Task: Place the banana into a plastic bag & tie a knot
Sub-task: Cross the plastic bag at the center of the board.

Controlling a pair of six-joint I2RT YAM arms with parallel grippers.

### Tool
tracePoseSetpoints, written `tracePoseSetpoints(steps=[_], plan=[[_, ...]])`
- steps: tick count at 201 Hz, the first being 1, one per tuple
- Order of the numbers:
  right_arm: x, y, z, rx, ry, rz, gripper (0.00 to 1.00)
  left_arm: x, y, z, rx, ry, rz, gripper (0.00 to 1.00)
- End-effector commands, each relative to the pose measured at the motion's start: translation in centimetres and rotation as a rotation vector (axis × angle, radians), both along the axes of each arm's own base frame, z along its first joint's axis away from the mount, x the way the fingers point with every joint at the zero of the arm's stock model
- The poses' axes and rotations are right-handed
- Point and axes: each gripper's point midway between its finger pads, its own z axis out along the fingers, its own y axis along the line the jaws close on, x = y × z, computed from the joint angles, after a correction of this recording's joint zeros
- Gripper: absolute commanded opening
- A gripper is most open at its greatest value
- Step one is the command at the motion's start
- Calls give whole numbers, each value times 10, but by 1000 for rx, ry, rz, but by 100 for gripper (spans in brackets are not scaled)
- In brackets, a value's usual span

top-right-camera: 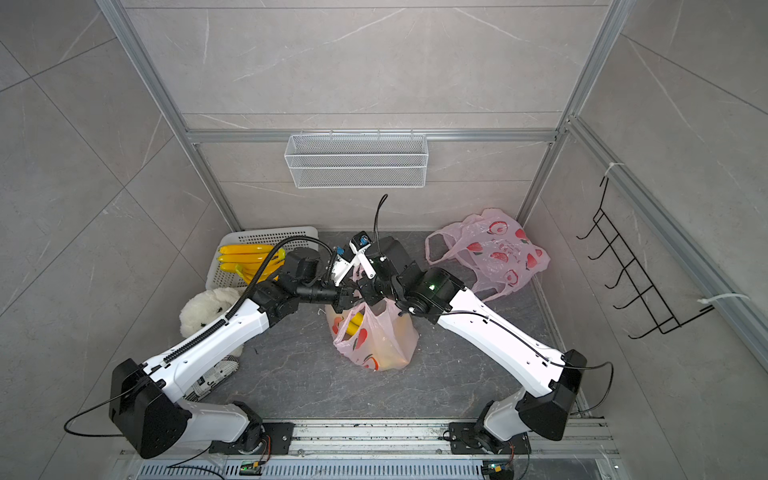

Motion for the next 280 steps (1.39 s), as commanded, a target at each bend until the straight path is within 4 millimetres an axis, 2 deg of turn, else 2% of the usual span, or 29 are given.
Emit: tracePoseSetpoints(steps=[1,37,55,76,145,156,180,222,234,252,280], plan=[[-8,-12,24,51,-38,20,0,-4,-3,15,-16,-20,-37,18],[-25,-8,26,103,-28,140,0,-8,-4,14,-20,-9,-58,34],[-34,-1,26,124,-18,204,0,-10,-6,14,-28,-1,-77,37],[-41,7,20,132,2,264,0,-12,-8,16,-40,10,-91,38],[-39,12,11,134,2,279,0,-14,-12,15,-50,26,-123,37],[-38,14,13,144,-2,273,0,-15,-14,15,-56,31,-137,35],[-34,16,16,157,-4,264,0,-15,-15,14,-60,38,-143,21],[-30,11,12,139,1,223,0,-15,-12,17,-75,-8,-125,4],[-30,7,15,138,-4,208,8,-13,-11,17,-70,-20,-109,1],[-32,-4,23,147,-16,174,30,-12,-10,16,-68,-34,-103,0],[-32,-27,40,178,-40,74,48,-12,-8,15,-62,-46,-100,0]])
